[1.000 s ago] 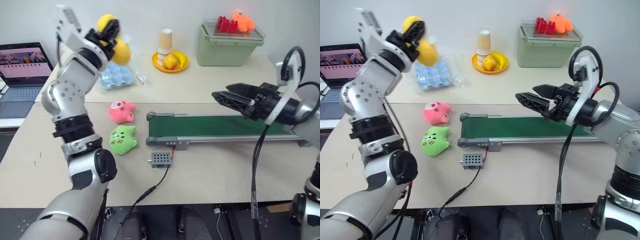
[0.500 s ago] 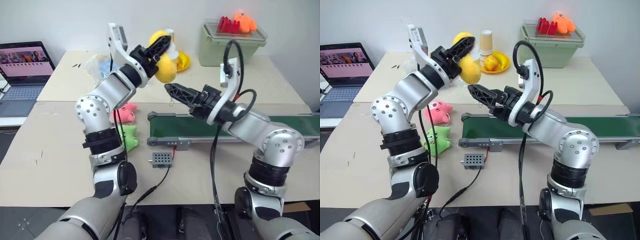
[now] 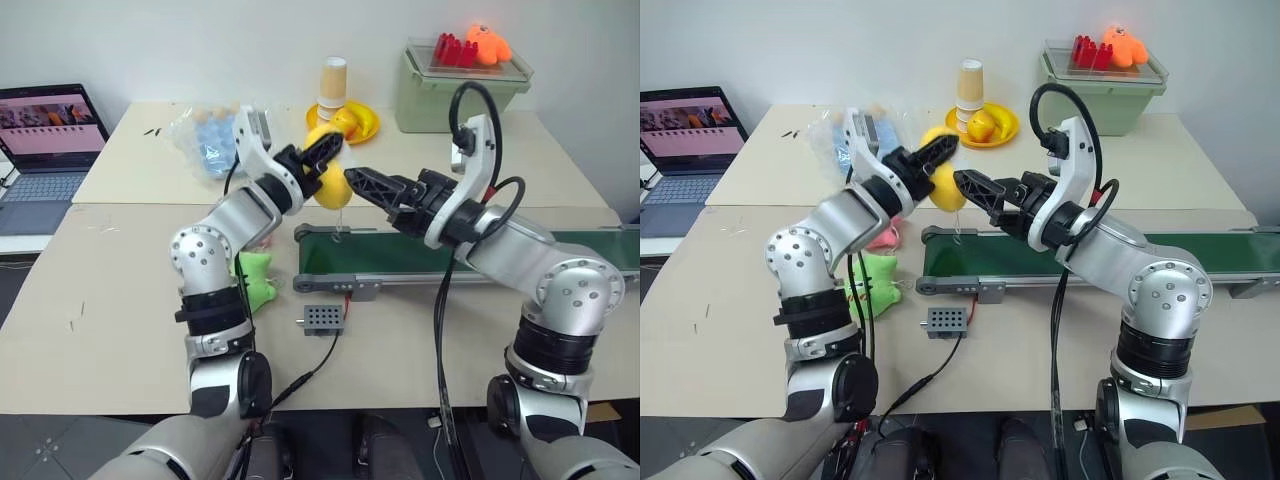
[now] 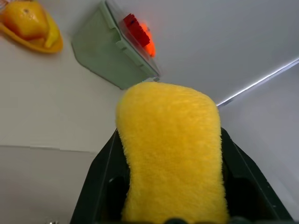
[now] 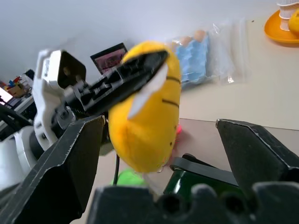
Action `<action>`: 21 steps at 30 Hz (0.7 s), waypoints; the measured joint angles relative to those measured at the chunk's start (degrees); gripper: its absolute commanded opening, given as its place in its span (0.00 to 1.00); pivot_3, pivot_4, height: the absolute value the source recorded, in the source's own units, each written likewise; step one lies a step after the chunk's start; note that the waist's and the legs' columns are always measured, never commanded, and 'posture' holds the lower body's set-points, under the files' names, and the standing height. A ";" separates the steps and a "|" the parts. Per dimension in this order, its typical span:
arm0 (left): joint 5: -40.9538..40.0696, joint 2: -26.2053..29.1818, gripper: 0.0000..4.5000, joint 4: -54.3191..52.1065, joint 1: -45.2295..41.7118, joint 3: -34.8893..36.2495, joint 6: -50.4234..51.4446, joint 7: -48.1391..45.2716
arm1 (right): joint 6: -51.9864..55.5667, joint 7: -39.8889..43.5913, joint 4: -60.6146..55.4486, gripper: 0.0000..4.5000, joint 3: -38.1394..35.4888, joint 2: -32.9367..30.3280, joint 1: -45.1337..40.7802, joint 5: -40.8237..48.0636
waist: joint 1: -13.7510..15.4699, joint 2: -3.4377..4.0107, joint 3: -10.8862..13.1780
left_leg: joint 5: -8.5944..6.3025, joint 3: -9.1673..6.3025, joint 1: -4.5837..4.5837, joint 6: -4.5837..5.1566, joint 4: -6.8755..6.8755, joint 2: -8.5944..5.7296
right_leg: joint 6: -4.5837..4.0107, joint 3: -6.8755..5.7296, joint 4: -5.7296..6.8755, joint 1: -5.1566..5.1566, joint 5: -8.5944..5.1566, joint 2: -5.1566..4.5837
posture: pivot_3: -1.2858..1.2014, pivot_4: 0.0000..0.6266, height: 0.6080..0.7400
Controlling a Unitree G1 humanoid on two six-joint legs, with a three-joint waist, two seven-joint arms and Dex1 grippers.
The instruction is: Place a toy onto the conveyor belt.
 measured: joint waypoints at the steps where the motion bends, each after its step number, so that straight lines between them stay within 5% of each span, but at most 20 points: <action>1: -0.20 -0.03 0.42 -0.02 -0.04 -0.01 -0.13 0.06 | 0.00 -0.01 0.00 1.00 0.38 -0.05 0.01 -0.01 | 0.00 0.00 0.00 | 0.00 0.00 0.01 0.00 0.00 0.00 | 0.00 0.00 -0.01 0.00 0.00 0.00 | 0.52 0.24 0.96; 14: -2.22 -0.35 0.42 1.83 -1.49 0.25 -2.41 3.56 | -1.49 -0.08 0.22 1.00 4.00 1.72 1.34 -1.69 | 0.12 0.00 0.00 | -0.01 -0.03 -0.02 0.02 0.00 -0.01 | 0.00 0.00 -0.04 0.00 0.00 0.00 | 0.52 0.24 0.96; 17: -4.68 -1.26 0.41 2.47 -1.58 1.48 -2.60 7.01 | -2.12 0.01 0.78 0.86 4.01 1.90 1.34 -2.38 | 0.11 0.00 0.00 | -0.01 -0.04 -0.02 0.02 -0.01 0.01 | 0.00 0.00 -0.04 0.00 0.00 0.00 | 0.52 0.24 0.96; 21: -8.11 -1.59 0.41 2.90 -1.58 2.29 -2.94 11.23 | -2.51 0.35 1.22 0.55 4.24 2.34 1.33 -3.75 | 0.11 0.00 0.00 | -0.01 -0.04 -0.01 0.02 0.00 0.02 | 0.00 0.00 -0.04 0.00 0.00 0.00 | 0.52 0.24 0.96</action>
